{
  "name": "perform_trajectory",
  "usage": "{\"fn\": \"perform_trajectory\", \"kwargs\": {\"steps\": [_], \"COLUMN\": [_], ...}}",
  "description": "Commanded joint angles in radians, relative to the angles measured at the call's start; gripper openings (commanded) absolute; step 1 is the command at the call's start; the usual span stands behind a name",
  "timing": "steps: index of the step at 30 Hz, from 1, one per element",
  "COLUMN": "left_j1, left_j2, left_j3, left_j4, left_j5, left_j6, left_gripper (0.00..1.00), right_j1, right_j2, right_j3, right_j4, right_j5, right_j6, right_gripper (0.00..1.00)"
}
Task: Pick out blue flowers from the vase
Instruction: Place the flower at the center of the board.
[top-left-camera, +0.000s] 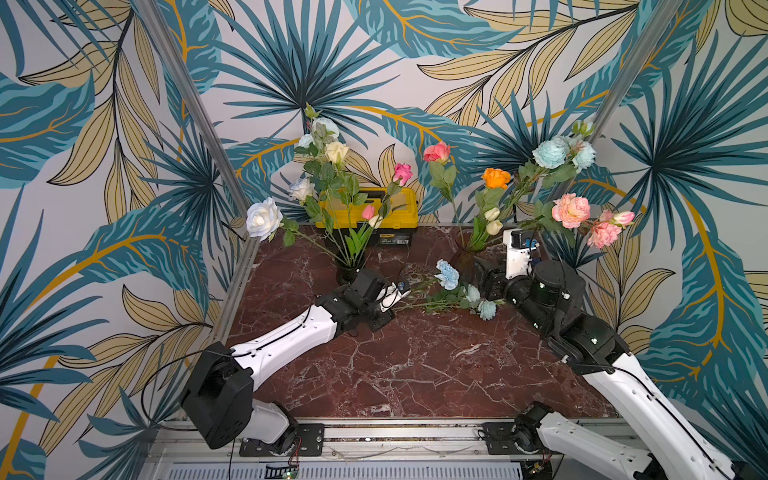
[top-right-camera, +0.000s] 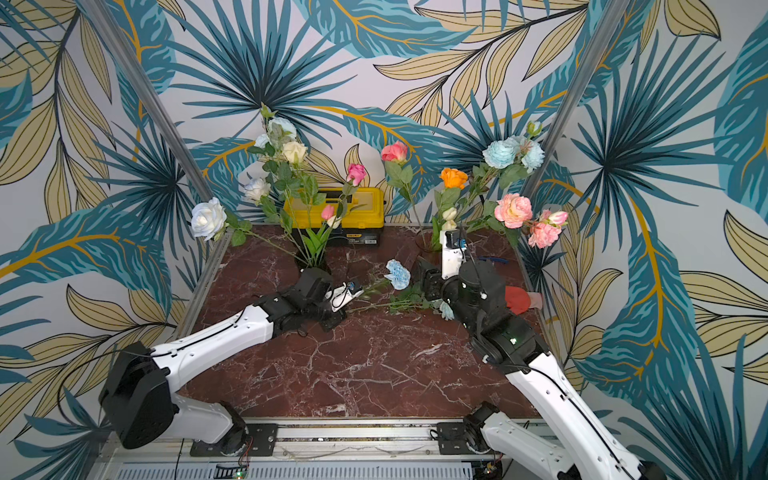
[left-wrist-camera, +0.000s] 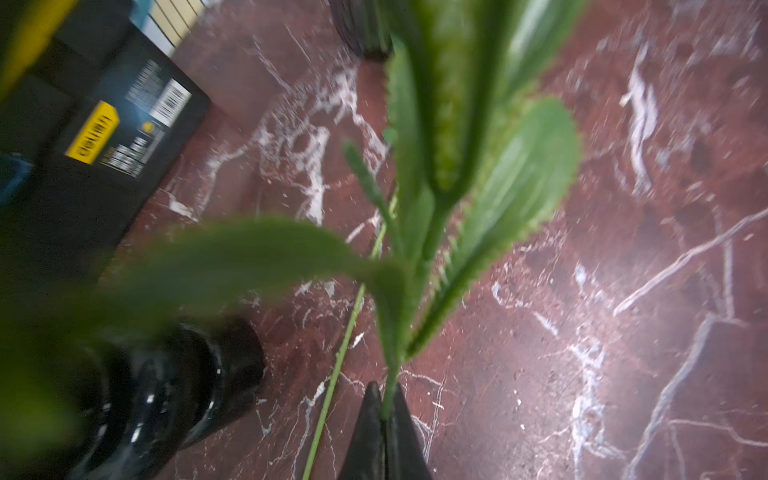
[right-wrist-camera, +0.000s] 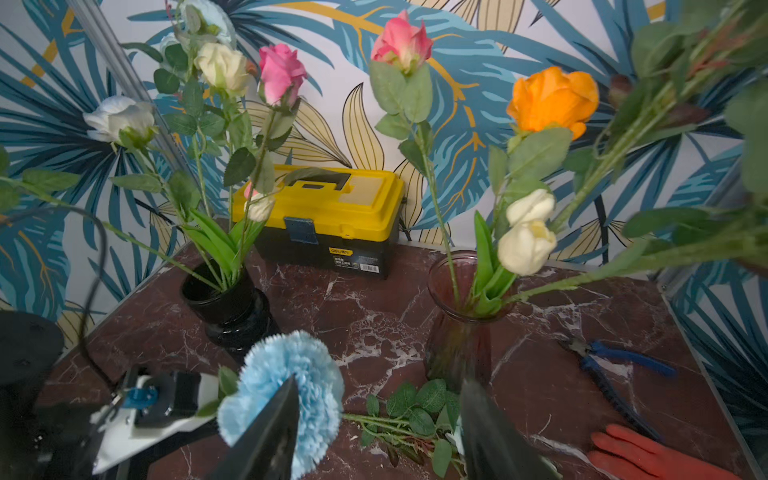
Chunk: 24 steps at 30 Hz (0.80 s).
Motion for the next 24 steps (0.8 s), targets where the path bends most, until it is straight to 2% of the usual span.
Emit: {"fn": "perform_trajectory", "kwargs": {"steps": [1,3,9,16,24], "left_j1": [-0.065,-0.089,-0.104,-0.105,-0.105], "left_j2": [0.063,0.121,0.294,0.482,0.602], "left_j3": [0.042,0.066,0.193,0.329,0.404], "left_j4": [-0.052,-0.066,-0.132,-0.167,-0.174], "left_j5": [-0.151,-0.203,-0.237,-0.297,-0.315], "left_j6": [0.098,0.119,0.142,0.225,0.235], "left_gripper": [0.00,0.00,0.00,0.00,0.00], "right_j1": [-0.011,-0.013,-0.034,-0.080,-0.116], "right_j2": [-0.023,-0.020,0.007,0.027,0.058], "right_j3": [-0.010,-0.023,-0.056,-0.074,-0.091], "right_j4": [-0.005,0.000,0.031,0.058,0.096], "right_j5": [-0.014,-0.021,-0.056,-0.107,-0.156], "right_j6": [0.034,0.040,0.052,0.059,0.066], "right_gripper": [0.61,0.61,0.61,0.61,0.61]}}
